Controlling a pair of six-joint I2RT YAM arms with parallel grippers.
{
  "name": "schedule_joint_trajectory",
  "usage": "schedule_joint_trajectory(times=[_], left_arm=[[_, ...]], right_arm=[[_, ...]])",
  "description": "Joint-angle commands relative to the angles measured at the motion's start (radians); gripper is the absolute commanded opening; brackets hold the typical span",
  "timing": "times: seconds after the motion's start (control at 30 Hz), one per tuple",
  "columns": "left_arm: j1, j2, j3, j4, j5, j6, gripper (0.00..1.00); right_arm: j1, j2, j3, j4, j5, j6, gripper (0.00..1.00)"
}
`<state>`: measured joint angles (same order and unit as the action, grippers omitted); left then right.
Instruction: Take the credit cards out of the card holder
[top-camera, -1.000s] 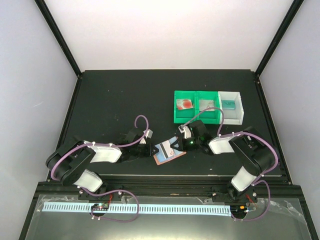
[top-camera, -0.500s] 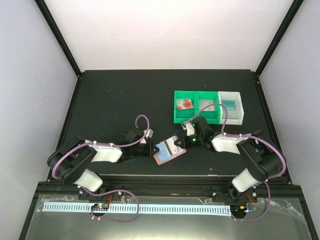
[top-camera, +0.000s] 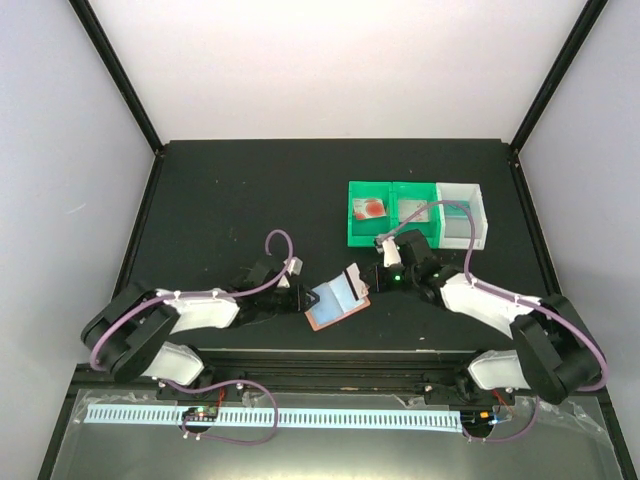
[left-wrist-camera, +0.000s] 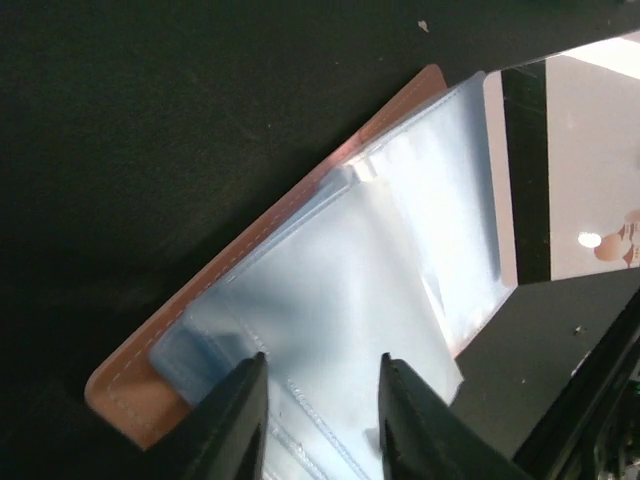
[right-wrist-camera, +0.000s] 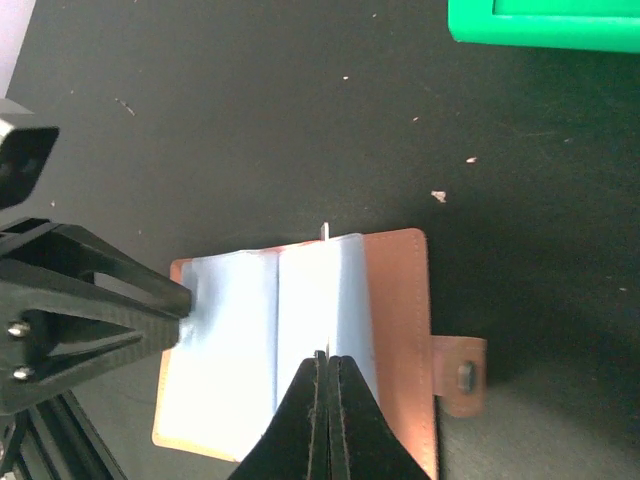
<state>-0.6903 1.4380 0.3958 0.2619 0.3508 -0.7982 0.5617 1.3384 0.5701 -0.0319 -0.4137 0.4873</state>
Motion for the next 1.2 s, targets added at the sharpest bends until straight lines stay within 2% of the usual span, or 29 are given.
schedule_joint_trajectory(times=[0.0,0.17,0.33,0.47,0.57,0.7,0.83,0.97,1.07,1.17], left_arm=[[-0.004,-0.112,0.043,-0.181,-0.017,-0.062,0.37],[0.003,-0.258,0.137,-0.283,0.050,-0.148,0.55],[0.004,-0.390,0.150,-0.190,0.178,-0.317,0.66],[0.000,-0.499,0.136,-0.143,0.215,-0.445,0.72],[-0.008,-0.576,0.085,-0.073,0.200,-0.555,0.73],[-0.016,-0.653,-0.013,0.052,0.166,-0.698,0.73],[-0.031,-0.682,-0.030,0.019,0.146,-0.710,0.72],[-0.040,-0.659,-0.035,0.052,0.151,-0.727,0.71],[-0.046,-0.626,-0.033,0.087,0.164,-0.733,0.67],[-0.054,-0.595,-0.031,0.115,0.188,-0.736,0.56]], right_arm=[[-0.003,-0.064,0.027,-0.053,0.060,-0.080,0.01],[0.027,-0.168,0.016,-0.020,0.106,-0.151,0.01],[0.153,-0.322,-0.024,0.049,0.193,-0.325,0.01],[0.289,-0.456,-0.121,0.166,0.274,-0.487,0.01],[0.353,-0.520,-0.174,0.265,0.286,-0.574,0.01],[0.429,-0.536,-0.171,0.282,0.345,-0.669,0.01],[0.475,-0.517,-0.147,0.278,0.407,-0.716,0.01],[0.524,-0.491,-0.142,0.300,0.427,-0.764,0.01],[0.560,-0.474,-0.140,0.318,0.450,-0.794,0.01],[0.589,-0.467,-0.135,0.324,0.462,-0.825,0.01]])
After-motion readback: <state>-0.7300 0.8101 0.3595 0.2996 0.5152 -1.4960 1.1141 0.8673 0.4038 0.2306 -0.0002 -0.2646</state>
